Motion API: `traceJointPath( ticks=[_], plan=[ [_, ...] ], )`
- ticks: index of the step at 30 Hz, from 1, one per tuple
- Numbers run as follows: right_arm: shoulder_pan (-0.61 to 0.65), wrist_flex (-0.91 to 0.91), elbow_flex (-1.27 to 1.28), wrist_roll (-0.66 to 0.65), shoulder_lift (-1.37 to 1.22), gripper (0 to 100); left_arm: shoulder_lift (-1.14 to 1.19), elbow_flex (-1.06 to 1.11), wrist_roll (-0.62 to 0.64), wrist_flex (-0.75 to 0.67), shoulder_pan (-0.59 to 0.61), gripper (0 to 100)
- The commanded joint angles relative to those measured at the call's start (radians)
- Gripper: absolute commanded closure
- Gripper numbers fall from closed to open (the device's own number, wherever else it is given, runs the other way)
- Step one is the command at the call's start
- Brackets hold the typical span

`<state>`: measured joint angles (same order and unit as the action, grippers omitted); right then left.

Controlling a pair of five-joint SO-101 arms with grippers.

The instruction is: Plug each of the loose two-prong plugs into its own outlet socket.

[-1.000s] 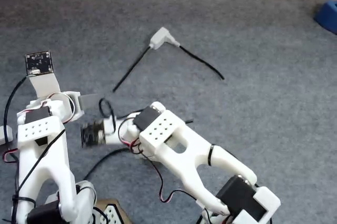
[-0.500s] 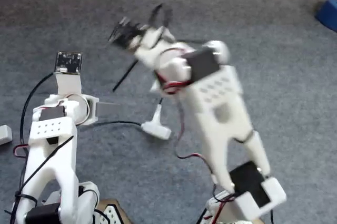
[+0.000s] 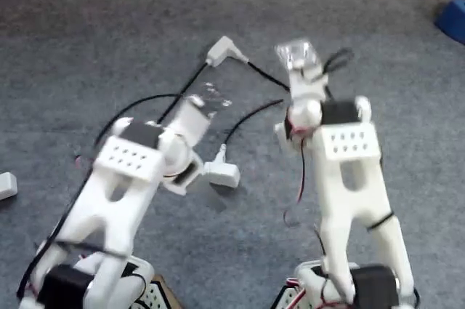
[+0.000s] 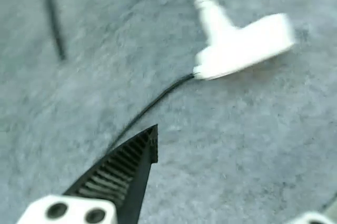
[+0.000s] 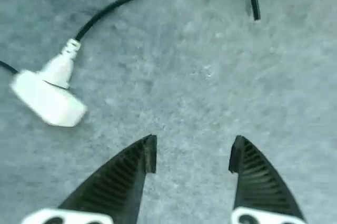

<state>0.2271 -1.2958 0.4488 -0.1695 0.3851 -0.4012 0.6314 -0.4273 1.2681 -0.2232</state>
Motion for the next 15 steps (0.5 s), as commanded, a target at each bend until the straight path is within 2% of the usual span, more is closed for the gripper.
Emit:
traceJointPath(
  ticks=[1, 6, 11, 15],
  plan=[
    [-0.012, 0.226, 0.326, 0.012, 0.137, 77.8, 0.239, -0.176, -0.046, 0.023, -0.030, 49],
    [-0.035, 0.259, 0.384, 0.012, 0.174, 77.8, 0.636, -0.529, -0.198, 0.195, -0.004, 50],
    [-0.036, 0.259, 0.387, 0.009, 0.174, 77.8, 0.888, -0.835, -0.292, 0.394, -0.041, 70],
    [-0.038, 0.259, 0.387, 0.008, 0.174, 77.8, 0.977, -0.888, -0.328, 0.445, -0.090, 81]
  ],
)
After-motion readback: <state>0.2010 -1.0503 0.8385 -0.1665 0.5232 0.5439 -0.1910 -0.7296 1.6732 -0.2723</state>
